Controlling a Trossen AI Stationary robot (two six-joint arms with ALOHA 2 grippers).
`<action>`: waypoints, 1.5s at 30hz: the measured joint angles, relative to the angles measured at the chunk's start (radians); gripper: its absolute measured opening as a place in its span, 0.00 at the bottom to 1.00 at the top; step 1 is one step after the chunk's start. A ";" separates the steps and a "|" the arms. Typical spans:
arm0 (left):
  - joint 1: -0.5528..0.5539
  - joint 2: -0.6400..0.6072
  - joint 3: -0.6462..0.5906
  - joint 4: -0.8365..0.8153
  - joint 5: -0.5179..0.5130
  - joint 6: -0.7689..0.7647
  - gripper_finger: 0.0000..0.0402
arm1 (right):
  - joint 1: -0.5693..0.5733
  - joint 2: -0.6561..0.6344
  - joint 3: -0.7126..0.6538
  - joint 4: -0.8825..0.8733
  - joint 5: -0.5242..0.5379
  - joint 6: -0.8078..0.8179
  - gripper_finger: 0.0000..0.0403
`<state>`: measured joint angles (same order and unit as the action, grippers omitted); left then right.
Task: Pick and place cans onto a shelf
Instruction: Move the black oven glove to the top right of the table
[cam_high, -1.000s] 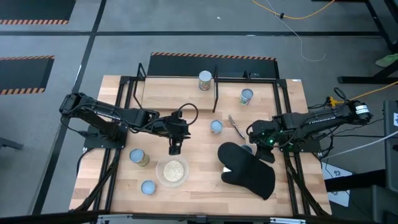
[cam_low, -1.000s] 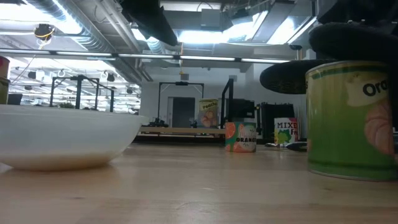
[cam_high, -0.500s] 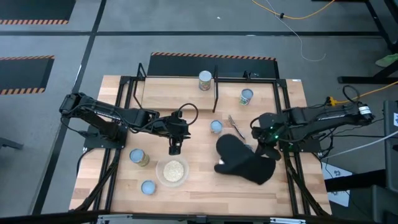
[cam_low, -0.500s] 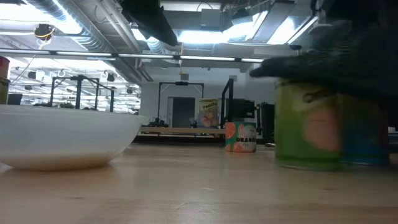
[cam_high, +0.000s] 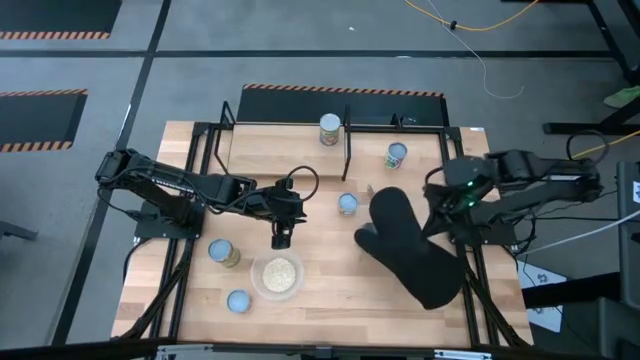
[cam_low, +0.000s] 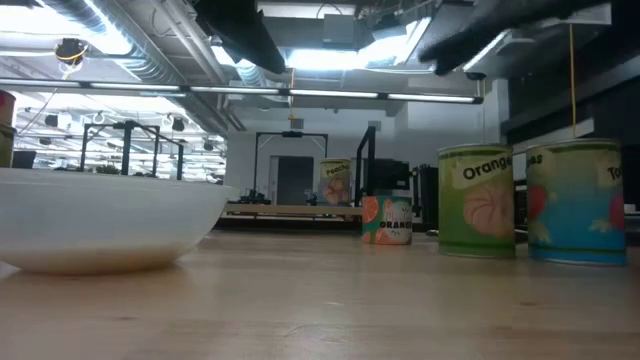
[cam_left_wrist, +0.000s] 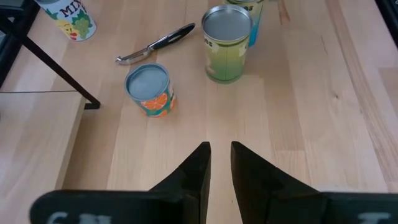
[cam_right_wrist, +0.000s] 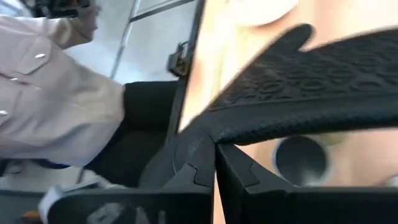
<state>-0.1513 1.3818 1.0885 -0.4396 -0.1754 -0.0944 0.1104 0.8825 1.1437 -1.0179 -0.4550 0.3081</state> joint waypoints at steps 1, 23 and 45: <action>0.000 0.000 0.000 0.000 0.000 0.000 0.14 | 0.000 0.000 0.027 -0.027 0.030 -0.003 0.02; 0.000 0.000 0.000 0.000 0.000 0.000 0.14 | -0.035 -0.112 0.213 -0.550 0.852 0.358 0.01; 0.000 0.000 0.000 0.006 0.000 0.000 0.14 | -0.175 -0.121 -0.246 -0.439 0.744 0.479 0.01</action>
<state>-0.1511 1.3819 1.0885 -0.4332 -0.1753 -0.0940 -0.0642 0.7615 0.8974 -1.4569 0.2893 0.7872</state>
